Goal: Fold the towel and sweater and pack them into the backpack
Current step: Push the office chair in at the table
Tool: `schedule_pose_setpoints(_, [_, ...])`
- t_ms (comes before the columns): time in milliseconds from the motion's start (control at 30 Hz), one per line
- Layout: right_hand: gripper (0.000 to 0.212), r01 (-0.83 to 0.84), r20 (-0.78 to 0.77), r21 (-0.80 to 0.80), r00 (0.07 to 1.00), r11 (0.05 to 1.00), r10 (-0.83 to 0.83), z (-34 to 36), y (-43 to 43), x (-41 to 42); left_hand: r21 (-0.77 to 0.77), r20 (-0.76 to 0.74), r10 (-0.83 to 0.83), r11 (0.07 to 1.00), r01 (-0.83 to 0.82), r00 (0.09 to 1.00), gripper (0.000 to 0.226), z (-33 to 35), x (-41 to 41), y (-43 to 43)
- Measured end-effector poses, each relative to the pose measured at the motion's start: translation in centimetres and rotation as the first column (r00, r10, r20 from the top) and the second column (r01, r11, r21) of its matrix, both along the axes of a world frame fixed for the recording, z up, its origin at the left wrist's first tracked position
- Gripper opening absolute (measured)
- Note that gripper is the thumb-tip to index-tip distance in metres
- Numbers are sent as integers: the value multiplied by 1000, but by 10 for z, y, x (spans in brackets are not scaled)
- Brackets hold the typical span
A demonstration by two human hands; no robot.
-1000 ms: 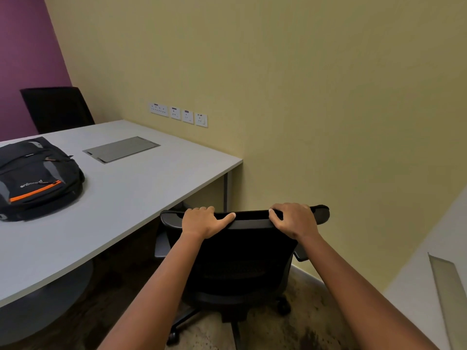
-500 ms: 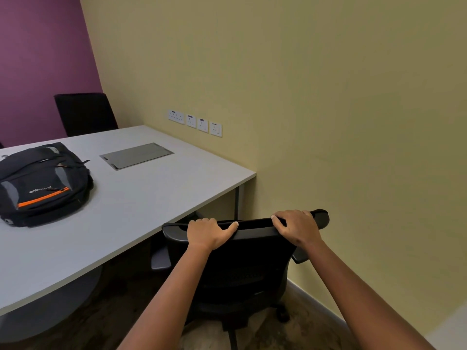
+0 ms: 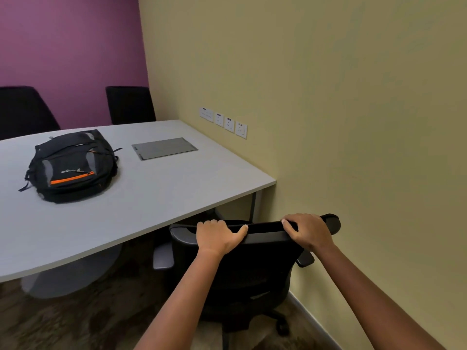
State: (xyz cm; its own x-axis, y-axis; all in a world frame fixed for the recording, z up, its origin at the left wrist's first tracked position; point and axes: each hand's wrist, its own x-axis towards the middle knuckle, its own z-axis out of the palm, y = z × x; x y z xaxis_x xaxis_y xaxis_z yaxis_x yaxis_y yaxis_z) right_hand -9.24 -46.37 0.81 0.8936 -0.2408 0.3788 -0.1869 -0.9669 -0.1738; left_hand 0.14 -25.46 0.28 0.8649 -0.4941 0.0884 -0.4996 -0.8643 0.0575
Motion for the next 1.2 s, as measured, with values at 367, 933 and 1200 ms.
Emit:
schedule_pose_setpoints(367, [75, -115, 81, -18, 990, 993, 116, -6, -12, -2, -37, -5, 66, 997, -66, 998, 58, 4, -8, -7])
schedule_pose_setpoints(933, [66, -44, 173, -44, 984, 998, 51, -19, 45, -28, -105, 46, -8, 994, 13, 999, 75, -3, -30, 53])
schedule_pose_setpoints(1200, [62, -81, 194, -23, 978, 996, 84, -16, 60, -31, -87, 58, 43, 995, -38, 997, 63, -3, -42, 73])
